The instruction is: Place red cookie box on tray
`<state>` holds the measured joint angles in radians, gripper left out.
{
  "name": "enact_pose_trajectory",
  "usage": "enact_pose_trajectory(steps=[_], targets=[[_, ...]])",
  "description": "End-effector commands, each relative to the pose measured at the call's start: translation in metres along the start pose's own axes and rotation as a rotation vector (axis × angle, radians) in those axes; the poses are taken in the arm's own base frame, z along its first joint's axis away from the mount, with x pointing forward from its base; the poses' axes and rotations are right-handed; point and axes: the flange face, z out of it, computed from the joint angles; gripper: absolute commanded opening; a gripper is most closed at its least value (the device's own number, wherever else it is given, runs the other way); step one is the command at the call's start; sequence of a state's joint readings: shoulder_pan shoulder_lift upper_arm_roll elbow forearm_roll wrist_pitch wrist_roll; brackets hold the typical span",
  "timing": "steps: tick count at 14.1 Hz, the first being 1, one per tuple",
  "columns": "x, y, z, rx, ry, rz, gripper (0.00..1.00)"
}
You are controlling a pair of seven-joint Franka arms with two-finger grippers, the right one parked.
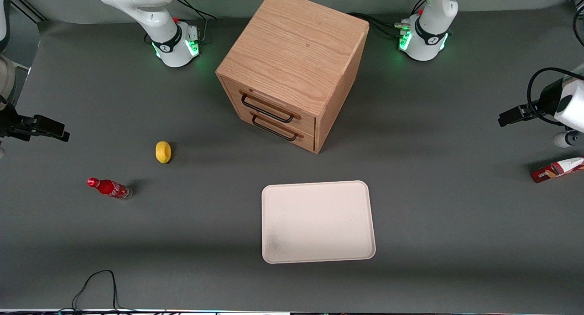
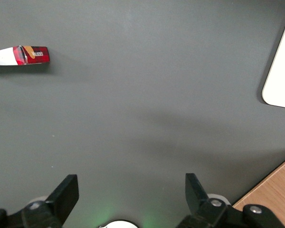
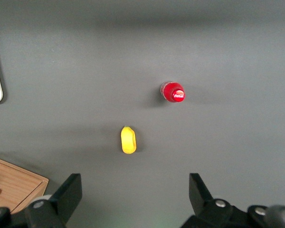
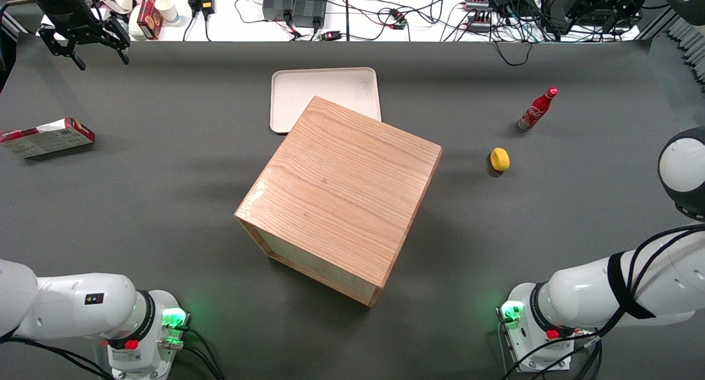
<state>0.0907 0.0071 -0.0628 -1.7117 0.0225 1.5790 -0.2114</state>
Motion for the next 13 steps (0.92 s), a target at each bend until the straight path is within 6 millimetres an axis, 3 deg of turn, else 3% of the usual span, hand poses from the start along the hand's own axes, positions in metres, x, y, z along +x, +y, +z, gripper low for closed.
enact_pose_trajectory(steps=[1, 7, 9, 12, 13], targets=[[0.001, -0.007, -0.005, 0.005, 0.001, 0.009, 1.00], [0.010, -0.006, 0.005, 0.019, -0.007, 0.017, 1.00], [0.012, -0.015, 0.007, 0.018, -0.018, 0.143, 1.00], [0.019, -0.052, 0.007, 0.008, -0.009, 0.246, 1.00], [0.021, -0.082, 0.007, 0.011, -0.009, 0.330, 1.00]])
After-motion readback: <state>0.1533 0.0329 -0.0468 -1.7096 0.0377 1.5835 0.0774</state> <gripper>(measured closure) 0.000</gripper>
